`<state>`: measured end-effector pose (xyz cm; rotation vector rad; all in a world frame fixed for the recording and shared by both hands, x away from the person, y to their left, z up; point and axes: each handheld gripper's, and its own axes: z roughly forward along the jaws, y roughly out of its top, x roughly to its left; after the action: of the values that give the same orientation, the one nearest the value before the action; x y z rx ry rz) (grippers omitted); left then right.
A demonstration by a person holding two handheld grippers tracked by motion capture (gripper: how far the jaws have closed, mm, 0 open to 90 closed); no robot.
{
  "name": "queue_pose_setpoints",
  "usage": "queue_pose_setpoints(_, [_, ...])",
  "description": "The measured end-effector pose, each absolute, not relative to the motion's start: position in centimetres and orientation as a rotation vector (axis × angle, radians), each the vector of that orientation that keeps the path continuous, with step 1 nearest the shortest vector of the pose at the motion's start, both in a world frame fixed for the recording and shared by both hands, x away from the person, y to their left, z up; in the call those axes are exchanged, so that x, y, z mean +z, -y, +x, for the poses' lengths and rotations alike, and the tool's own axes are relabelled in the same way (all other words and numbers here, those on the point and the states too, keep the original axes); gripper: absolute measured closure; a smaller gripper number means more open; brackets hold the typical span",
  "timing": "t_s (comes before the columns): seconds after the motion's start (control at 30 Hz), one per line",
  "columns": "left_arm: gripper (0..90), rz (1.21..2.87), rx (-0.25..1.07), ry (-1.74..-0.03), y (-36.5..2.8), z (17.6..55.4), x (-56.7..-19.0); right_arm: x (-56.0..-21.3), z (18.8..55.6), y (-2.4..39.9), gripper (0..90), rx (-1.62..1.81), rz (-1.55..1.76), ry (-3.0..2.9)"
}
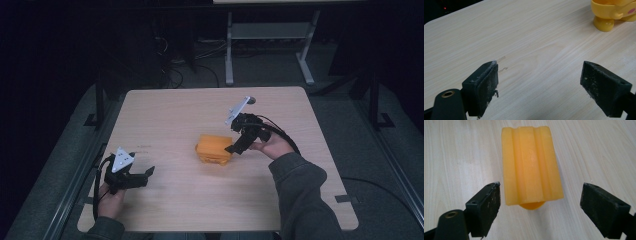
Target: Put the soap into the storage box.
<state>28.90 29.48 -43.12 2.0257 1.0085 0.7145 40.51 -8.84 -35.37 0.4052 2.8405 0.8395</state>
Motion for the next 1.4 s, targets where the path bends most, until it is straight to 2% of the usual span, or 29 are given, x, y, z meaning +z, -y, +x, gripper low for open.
queue_pose_setpoints(1.4, [14.1, 2.032, 0.717, -1.004, -29.3, 28.9, -43.2, -36.0, 38.4, 14.6, 15.9, 0.828, 0.544, -2.793])
